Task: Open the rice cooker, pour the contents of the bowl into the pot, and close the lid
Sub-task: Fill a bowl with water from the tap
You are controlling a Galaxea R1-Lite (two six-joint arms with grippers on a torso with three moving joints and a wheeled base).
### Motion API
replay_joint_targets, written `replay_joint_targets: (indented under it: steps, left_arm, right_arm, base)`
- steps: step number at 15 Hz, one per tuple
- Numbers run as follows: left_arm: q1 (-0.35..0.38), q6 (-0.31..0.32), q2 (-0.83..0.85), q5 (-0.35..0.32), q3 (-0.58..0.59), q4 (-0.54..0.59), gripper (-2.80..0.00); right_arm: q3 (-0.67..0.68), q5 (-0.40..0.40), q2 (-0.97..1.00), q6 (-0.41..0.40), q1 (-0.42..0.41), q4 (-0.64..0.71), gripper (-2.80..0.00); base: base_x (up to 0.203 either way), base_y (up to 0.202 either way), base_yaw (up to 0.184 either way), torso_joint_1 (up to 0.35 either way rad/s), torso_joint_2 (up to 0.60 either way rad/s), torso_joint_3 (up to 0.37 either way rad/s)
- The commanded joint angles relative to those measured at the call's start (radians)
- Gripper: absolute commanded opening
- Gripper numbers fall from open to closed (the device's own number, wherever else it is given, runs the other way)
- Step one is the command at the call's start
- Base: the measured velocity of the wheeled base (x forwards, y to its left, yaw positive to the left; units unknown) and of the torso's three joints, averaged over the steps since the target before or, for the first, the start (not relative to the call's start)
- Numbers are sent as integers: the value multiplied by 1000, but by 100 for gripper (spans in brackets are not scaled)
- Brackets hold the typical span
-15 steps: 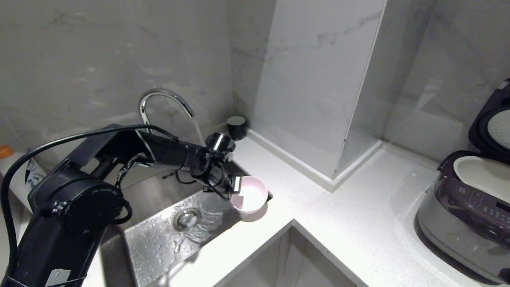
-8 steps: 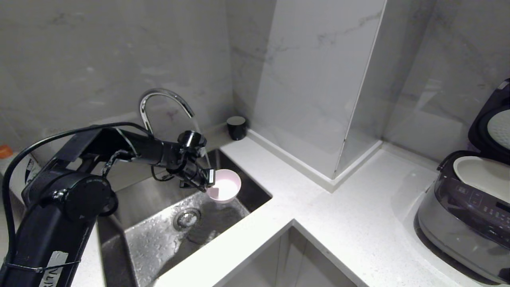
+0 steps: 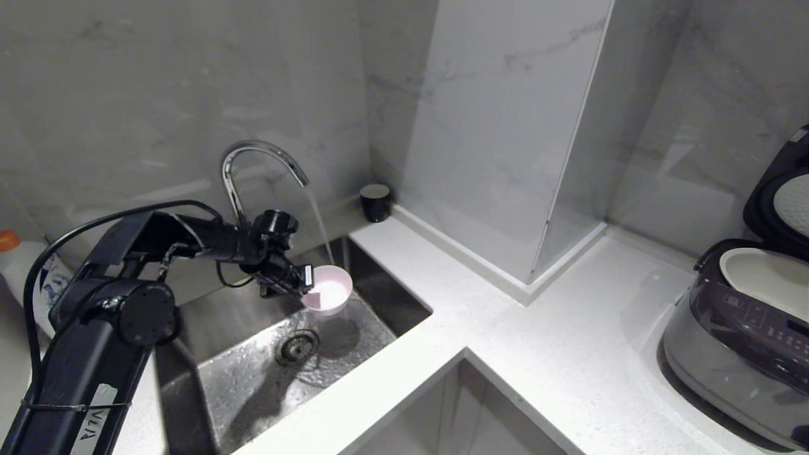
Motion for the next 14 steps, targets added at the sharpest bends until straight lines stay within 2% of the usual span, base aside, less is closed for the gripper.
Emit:
replay_joint_targets:
  steps: [1,3,10,12,14]
  left_arm:
    - [9,-1,17,-1,-7,-8,-280]
    - [15,0,27,7,-12,-50,-280]
    - [24,-16,1,11,-18,-67,-280]
    - [15,-81,-1,13,-21,-84,-280]
    - [12,-118,-9,13,-14,-84,-280]
  right_arm:
    - [0,0,0,1,0,0,-280]
    - [0,0,0,1,0,-2,-280]
    - [0,0,0,1,0,0,-280]
    - [0,0,0,1,0,-2,-280]
    - [0,0,0,1,0,0,-280]
  base:
    - [0,0,0,0,0,0]
    - [0,0,0,0,0,0]
    - [0,0,0,0,0,0]
    - [0,0,0,0,0,0]
    - [0,0,0,0,0,0]
